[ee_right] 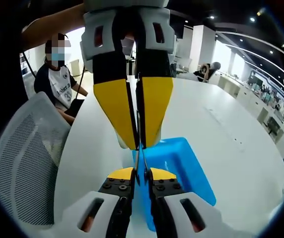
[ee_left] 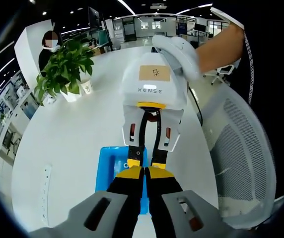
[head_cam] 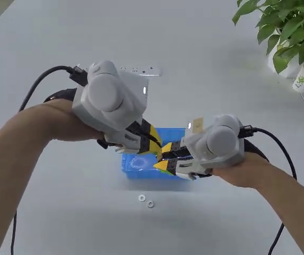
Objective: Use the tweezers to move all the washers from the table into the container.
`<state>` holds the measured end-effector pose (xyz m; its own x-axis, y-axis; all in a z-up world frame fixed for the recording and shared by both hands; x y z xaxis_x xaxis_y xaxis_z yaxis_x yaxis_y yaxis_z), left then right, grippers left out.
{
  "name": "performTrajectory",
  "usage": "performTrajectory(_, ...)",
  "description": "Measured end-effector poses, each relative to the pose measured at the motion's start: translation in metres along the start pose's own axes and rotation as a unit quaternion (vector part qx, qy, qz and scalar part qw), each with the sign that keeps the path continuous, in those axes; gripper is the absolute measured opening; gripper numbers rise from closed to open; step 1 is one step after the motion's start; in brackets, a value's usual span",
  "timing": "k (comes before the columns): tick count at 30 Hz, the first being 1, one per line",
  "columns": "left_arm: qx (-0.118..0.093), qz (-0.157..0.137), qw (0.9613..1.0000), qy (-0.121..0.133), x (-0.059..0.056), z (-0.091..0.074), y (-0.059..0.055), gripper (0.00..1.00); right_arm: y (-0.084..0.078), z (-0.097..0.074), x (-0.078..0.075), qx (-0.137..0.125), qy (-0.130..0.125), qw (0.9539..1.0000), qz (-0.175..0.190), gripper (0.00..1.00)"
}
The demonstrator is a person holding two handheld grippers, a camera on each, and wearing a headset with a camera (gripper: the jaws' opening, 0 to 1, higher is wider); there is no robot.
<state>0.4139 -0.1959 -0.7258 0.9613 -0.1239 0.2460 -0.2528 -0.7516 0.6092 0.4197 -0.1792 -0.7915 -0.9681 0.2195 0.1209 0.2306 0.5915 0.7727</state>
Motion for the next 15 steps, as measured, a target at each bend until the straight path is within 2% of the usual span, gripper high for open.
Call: performTrajectory(15,0.003,-0.012,0.9999,-0.008,-0.030,0.006,-0.004,0.06,-0.014,0.009,0.030,0.008,0.022,0.9997,0.001,0.12)
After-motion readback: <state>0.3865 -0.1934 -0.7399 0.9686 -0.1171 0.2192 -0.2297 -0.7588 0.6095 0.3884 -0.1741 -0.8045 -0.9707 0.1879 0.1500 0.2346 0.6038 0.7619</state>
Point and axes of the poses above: the centre of the closed fingertips' face, and the gripper's own axes: z roughly forward along the fingers, x roughly to its left, y roughly out of its top, the point moved 1 cm from there along -z, roughly backward along the fingers, and after that the axes turned 14 degrees about z, right-handed, at the moved point
